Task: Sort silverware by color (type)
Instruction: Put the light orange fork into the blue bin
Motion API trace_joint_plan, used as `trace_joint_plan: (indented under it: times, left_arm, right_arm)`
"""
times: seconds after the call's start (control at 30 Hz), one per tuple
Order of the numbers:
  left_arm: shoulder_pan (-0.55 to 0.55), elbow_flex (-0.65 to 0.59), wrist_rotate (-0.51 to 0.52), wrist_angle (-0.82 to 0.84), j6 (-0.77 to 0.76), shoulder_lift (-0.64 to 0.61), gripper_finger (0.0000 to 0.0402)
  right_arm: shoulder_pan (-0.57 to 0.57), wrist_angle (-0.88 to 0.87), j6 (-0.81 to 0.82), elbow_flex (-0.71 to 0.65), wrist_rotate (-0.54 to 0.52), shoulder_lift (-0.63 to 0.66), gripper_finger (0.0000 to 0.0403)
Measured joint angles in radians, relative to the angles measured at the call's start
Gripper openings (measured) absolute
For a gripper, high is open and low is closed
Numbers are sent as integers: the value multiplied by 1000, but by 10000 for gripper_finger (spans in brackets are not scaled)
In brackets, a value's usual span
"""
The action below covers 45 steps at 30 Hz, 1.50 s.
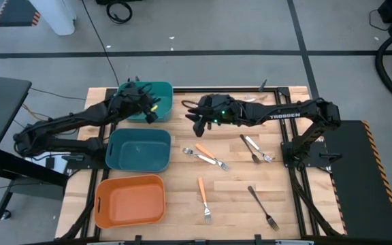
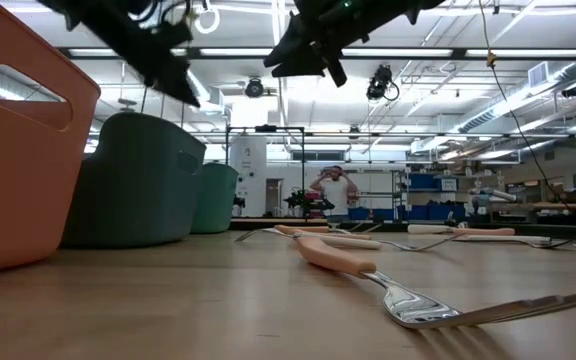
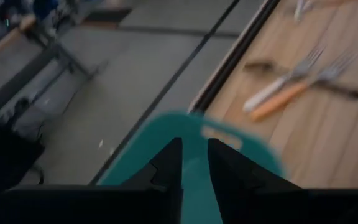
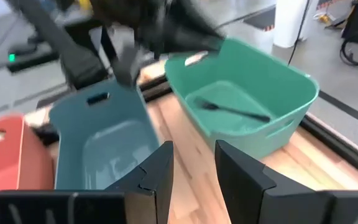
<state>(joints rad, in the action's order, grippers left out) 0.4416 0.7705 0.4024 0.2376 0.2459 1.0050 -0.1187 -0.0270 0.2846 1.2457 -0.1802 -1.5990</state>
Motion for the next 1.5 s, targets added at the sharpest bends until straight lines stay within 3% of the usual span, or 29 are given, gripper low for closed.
trace_joint_plan:
  times: [0.4,0.6,0.8,1.23,1.5]
  left_arm:
    - [-139,182,-3,0,-61,2,87]
    - [-193,185,-4,1,-212,3,87]
    - [-240,185,-4,0,-216,3,87]
    - [-340,185,-4,0,-225,3,87]
    - [-380,185,-3,28,-337,4,87]
  right_arm:
    - [26,-44,15,0,-6,-1,138]
    - [26,-88,101,0,18,-1,138]
    - [26,-198,116,-4,24,-2,138]
    - [58,-204,115,-95,80,-3,138]
    - [91,-185,109,-158,79,-3,138]
